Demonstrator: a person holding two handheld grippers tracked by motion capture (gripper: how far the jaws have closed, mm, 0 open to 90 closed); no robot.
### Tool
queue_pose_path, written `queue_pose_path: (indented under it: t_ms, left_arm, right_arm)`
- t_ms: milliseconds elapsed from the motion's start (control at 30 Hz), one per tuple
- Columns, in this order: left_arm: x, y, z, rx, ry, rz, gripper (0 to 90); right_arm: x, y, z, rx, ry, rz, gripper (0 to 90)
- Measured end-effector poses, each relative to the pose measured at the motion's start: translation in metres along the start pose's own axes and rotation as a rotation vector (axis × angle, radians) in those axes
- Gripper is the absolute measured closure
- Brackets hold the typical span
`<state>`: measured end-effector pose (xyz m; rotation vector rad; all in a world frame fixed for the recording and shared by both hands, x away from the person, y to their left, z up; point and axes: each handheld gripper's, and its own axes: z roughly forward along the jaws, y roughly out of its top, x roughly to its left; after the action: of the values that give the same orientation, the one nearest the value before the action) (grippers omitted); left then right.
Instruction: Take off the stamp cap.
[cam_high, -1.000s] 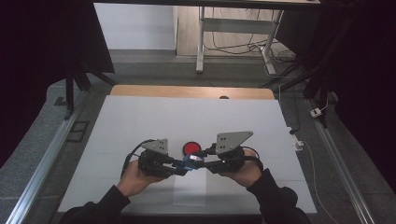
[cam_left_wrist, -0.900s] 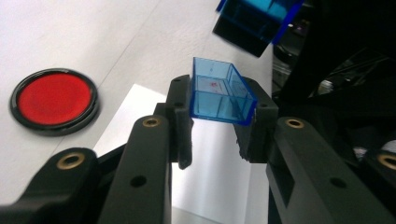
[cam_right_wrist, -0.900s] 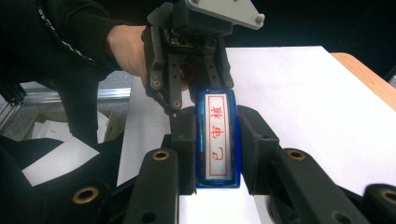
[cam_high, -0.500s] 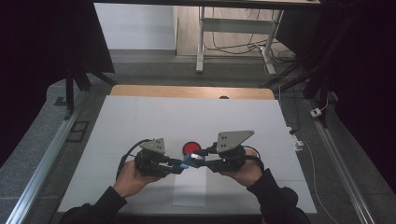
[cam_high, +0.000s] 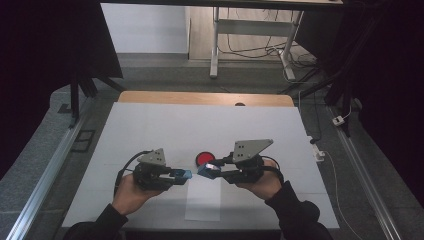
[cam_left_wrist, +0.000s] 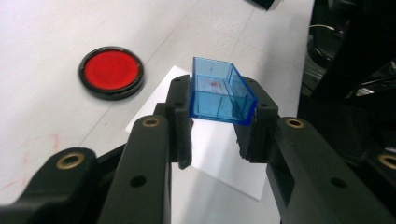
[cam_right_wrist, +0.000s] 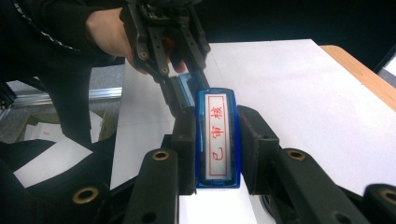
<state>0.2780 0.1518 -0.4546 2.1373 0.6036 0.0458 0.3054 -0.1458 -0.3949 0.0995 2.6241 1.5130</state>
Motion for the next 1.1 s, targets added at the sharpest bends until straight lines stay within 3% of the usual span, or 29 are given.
queue_pose_path:
  t_ms: [733, 1100]
  left_arm:
    - [-0.012, -0.047, -0.042, 0.001, 0.162, -0.097, 68.3]
    - [-0.015, -0.068, -0.060, -0.025, 0.201, -0.161, 68.2]
  right_arm:
    - [-0.003, -0.002, 0.001, 0.018, -0.039, 0.036, 70.3]
    - [-0.004, -0.003, 0.002, 0.029, -0.058, 0.072, 70.3]
